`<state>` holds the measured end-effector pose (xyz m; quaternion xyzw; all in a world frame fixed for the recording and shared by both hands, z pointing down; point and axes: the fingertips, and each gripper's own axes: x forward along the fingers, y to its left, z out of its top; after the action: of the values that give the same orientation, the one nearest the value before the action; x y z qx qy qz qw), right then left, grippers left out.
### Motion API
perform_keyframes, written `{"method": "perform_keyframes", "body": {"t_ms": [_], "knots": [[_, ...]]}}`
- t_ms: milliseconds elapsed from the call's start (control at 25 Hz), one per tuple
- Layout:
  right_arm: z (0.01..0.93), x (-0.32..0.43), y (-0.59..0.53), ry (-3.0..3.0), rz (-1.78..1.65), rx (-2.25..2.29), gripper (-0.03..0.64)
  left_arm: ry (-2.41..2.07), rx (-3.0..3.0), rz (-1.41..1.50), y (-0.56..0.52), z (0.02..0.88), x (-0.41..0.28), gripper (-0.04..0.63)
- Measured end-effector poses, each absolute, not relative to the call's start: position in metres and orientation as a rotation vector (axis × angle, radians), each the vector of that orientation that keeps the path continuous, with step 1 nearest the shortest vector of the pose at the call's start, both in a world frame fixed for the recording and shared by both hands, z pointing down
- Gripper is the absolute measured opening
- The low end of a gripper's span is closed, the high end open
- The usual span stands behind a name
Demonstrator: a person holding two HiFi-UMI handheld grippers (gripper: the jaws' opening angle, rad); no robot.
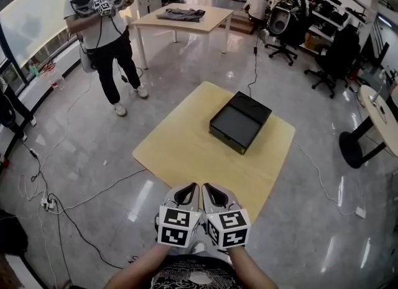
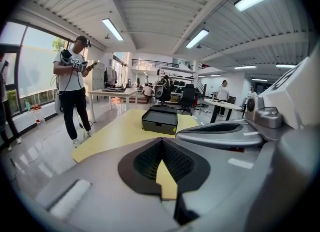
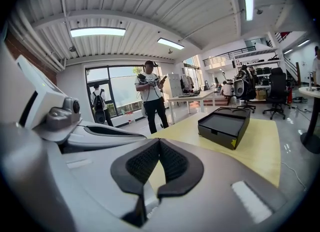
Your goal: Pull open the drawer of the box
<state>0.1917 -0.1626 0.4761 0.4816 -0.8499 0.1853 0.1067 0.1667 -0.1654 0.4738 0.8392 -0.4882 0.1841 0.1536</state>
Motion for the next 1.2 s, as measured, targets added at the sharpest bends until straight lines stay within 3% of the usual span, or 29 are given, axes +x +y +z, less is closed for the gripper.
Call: {"method": "perform_keyframes", "body": {"t_ms": [560,1200], "knots": [[0.508,0.164,-0.4,-2.352,0.566,1.595,0.006,-1.211,2.512,0.557,-0.41,0.507,0.136,0.017],[0.539,0.157,-0.571,-2.185,0.542,1.681,0.006,-0.998,2.602,0.592,-0.58,0.527,0.13,0.017]]}}
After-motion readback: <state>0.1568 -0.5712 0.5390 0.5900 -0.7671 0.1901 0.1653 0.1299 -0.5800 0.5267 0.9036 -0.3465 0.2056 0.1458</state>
